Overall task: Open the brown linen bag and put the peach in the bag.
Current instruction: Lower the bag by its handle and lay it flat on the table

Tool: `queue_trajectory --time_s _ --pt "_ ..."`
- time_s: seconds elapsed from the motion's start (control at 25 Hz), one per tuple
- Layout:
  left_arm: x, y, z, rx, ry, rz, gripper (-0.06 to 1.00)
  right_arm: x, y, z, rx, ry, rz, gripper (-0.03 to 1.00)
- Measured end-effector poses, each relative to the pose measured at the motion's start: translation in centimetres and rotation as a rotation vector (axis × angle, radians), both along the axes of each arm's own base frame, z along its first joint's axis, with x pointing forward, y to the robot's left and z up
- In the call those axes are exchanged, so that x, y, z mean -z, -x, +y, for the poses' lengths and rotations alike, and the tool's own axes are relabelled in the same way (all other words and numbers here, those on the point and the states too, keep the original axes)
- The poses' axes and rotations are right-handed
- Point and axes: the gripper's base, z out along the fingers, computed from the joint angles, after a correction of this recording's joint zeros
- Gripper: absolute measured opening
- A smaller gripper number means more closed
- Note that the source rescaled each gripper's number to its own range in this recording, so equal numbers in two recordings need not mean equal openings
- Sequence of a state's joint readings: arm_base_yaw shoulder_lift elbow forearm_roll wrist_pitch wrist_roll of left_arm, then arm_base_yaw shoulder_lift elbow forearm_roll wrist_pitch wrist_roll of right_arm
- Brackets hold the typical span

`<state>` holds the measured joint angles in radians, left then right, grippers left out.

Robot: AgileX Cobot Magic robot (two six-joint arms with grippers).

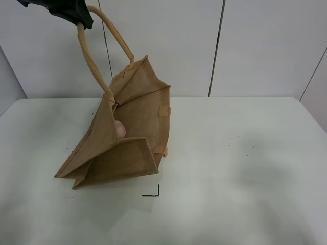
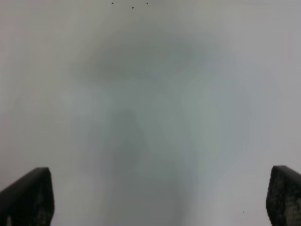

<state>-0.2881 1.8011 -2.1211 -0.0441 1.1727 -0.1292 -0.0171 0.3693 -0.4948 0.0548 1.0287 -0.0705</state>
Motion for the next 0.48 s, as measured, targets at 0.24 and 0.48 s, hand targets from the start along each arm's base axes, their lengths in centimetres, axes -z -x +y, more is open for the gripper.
queue_trajectory --time_s 0.24,0.48 --pt "0.0 0.0 0.0 0.0 0.0 0.0 0.0 0.0 0.0 0.3 -0.053 0.003 0.0 1.0" --pt "0.0 0.0 0.0 0.0 0.0 0.0 0.0 -0.4 1.2 0.1 -0.035 0.004 -0.076 1.0"
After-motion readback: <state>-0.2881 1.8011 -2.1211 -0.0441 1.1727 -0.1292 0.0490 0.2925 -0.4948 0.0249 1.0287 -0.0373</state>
